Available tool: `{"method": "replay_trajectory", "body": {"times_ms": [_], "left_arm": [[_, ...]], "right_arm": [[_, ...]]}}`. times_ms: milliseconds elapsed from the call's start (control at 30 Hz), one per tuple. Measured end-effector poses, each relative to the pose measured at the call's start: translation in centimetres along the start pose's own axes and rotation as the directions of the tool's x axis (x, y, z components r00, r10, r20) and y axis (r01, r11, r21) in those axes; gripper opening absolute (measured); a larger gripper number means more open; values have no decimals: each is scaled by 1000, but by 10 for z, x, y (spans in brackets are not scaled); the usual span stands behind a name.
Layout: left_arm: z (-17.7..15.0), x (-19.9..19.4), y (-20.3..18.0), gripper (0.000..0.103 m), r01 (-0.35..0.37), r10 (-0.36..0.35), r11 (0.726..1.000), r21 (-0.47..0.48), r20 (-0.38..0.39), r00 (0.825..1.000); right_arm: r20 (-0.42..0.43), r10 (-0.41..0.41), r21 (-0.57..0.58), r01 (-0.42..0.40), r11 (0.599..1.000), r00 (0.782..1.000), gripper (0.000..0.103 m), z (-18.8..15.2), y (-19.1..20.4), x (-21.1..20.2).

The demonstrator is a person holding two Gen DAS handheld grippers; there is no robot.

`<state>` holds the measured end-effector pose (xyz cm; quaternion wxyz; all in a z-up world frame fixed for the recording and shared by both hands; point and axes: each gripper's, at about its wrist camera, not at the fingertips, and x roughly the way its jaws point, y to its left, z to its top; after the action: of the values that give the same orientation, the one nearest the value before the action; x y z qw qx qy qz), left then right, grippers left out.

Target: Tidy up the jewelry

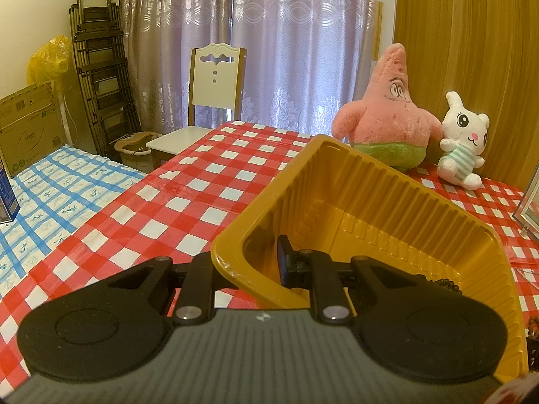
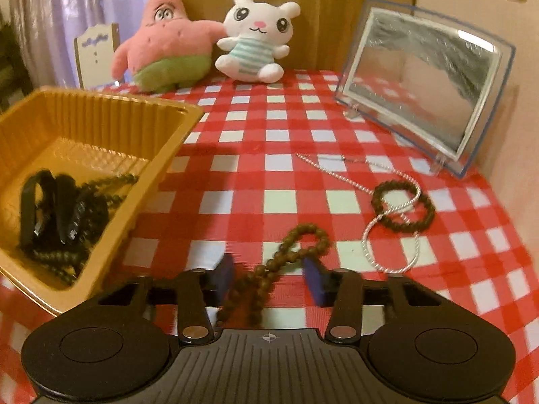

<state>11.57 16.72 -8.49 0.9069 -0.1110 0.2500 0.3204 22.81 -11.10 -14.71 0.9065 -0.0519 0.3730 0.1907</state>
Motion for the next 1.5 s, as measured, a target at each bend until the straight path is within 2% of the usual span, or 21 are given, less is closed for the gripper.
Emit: {"method": "replay_trajectory", "body": {"times_ms": [133,233,400,700,933,1200,1500], "left_arm": [[0,0,0,17,-1,1,1000,-1,0,1000],[0,1,1,17,-1,1,1000,0,-1,1000],[0,1,1,17,0,0,1000,0,0,1000],[1,2,0,17,2,-2,1000,3,6,1000],[1,2,0,17,4,-4,1000,5,8,1000],[2,0,0,17,10,-11,1000,10,9,1000],[1,-1,1,17,17,-17,1000,10,13,1000]], "right_arm": [[-11,24,-3,-24,1000,1000,13,-1,-4,-3],[-34,72,60,-70,996,997,7,0,-12,-5],[-22,143,186,-136,973,990,7,3,-30,-24],[128,212,271,-240,932,969,7,31,-57,-86],[226,209,245,-263,933,951,7,59,-73,-137],[265,212,235,-276,932,941,7,83,-77,-174],[312,254,174,-318,932,915,7,112,-64,-204]]}}
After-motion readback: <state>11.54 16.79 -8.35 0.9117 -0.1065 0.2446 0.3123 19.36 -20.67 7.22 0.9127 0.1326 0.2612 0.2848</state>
